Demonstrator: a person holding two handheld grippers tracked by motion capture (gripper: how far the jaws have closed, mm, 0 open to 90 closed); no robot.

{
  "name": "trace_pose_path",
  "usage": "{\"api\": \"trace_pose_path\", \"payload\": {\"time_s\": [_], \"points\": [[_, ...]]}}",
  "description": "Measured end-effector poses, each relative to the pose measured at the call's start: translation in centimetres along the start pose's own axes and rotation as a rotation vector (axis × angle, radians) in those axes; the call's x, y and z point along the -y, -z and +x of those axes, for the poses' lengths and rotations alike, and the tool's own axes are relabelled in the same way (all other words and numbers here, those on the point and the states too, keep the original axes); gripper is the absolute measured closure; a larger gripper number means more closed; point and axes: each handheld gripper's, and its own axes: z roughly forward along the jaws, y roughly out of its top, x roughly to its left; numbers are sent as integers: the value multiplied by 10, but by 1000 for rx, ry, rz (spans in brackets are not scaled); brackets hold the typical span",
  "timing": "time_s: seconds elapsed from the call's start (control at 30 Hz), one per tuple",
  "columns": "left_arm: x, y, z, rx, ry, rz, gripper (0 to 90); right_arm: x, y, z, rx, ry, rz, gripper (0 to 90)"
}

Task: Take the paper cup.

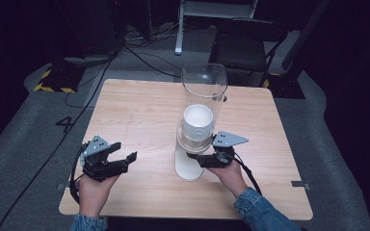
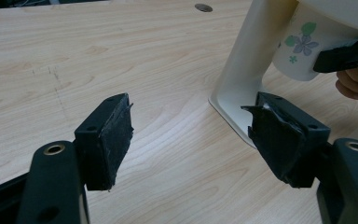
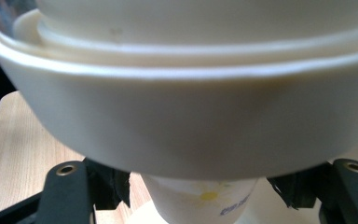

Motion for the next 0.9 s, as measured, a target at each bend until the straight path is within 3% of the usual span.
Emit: {"api": "trace_pose_path", "payload": {"time_s": [0.33, 0.63, 0.77, 0.9], "points": [[-2, 0, -2, 8, -7, -9, 294, 1, 0, -2, -3, 40, 16, 319], [-2, -2, -3, 14, -10, -6, 294, 2, -1, 3, 6, -33, 12, 319], [-3, -3, -3, 16, -9, -5, 294, 9, -8, 4, 20, -50, 92, 344], [-4, -2, -2, 17, -17, -8, 294, 19, -11, 3, 7, -51, 93, 346]]}}
